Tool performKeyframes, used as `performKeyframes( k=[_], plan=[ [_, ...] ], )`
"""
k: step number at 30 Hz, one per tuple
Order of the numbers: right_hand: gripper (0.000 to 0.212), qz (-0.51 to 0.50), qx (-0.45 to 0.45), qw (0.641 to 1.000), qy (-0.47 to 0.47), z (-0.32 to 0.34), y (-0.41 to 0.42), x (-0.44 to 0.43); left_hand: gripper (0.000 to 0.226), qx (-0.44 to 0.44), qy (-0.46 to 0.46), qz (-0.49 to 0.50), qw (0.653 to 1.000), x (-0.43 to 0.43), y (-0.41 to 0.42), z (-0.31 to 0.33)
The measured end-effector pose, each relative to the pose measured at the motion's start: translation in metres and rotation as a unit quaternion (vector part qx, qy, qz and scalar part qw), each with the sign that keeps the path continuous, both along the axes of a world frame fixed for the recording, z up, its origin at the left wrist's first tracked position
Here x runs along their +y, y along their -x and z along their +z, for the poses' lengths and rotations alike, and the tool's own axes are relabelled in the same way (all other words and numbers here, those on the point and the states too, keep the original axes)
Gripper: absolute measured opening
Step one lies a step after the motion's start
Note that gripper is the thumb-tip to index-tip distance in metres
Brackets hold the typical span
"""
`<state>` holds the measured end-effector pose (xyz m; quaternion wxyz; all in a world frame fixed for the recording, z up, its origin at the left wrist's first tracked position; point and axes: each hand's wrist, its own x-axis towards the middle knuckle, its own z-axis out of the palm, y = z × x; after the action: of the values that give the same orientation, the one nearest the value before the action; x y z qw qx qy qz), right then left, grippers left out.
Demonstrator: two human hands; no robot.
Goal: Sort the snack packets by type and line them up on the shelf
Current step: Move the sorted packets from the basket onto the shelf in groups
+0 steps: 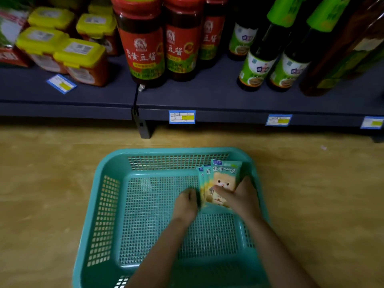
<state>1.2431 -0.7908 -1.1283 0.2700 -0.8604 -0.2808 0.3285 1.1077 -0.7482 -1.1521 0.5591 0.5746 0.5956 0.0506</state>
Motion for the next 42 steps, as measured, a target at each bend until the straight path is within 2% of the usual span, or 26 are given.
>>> performKeyframes(
  k=[3,6,8,10,12,16,21,24,27,29,31,33,36,39,42],
  plan=[
    [0.052,-0.013,0.019,0.999,-0.044,0.018,-0.008,-0.005,0.033,0.005,0.027,0.009,1.000,0.004,-0.007,-0.001],
    [0.044,-0.051,0.075,0.992,-0.084,0.033,-0.023,-0.013,0.040,0.022,0.026,0.013,0.999,0.011,-0.024,-0.004],
    [0.045,-0.083,0.106,0.985,-0.105,0.039,-0.031,-0.019,0.063,0.016,0.047,0.037,0.998,0.016,-0.038,-0.004],
    [0.045,-0.103,0.119,0.980,-0.118,0.044,-0.038,-0.025,0.099,0.032,0.052,0.049,0.997,0.019,-0.052,-0.011],
    [0.045,-0.115,0.126,0.977,-0.126,0.047,-0.044,-0.029,0.116,0.063,0.051,0.036,0.996,0.017,-0.062,-0.018],
    [0.046,-0.125,0.124,0.975,-0.134,0.051,-0.050,-0.037,0.107,0.064,0.070,0.034,0.995,0.011,-0.077,-0.023],
    [0.047,-0.130,0.114,0.976,-0.132,0.054,-0.054,-0.044,0.121,0.072,0.079,0.040,0.993,0.008,-0.093,-0.036],
    [0.048,-0.138,0.104,0.976,-0.130,0.057,-0.056,-0.046,0.104,0.098,0.078,0.013,0.992,0.006,-0.094,-0.005],
    [0.048,-0.150,0.100,0.975,-0.132,0.059,-0.056,-0.048,0.087,0.107,0.008,-0.003,0.994,-0.004,-0.098,0.001],
    [0.048,-0.150,0.090,0.976,-0.130,0.060,-0.053,-0.047,0.071,0.066,-0.027,0.000,0.997,-0.013,-0.100,0.005],
    [0.049,-0.146,0.088,0.977,-0.130,0.062,-0.048,-0.045,0.058,0.003,-0.011,0.025,1.000,-0.018,-0.096,0.006],
    [0.050,-0.145,0.095,0.977,-0.128,0.064,-0.046,-0.043,0.061,-0.072,0.041,0.077,0.994,-0.014,-0.086,0.008],
    [0.043,-0.142,0.133,0.972,-0.132,0.079,-0.043,-0.037,0.066,-0.177,0.125,0.154,0.964,0.003,-0.060,0.028],
    [0.033,-0.132,0.185,0.963,-0.147,0.116,-0.032,-0.024,0.060,-0.215,0.140,0.147,0.955,0.023,-0.026,0.080],
    [0.028,-0.115,0.242,0.951,-0.151,0.180,-0.013,-0.011,0.062,-0.237,0.120,0.158,0.951,0.041,0.011,0.157]
  ],
)
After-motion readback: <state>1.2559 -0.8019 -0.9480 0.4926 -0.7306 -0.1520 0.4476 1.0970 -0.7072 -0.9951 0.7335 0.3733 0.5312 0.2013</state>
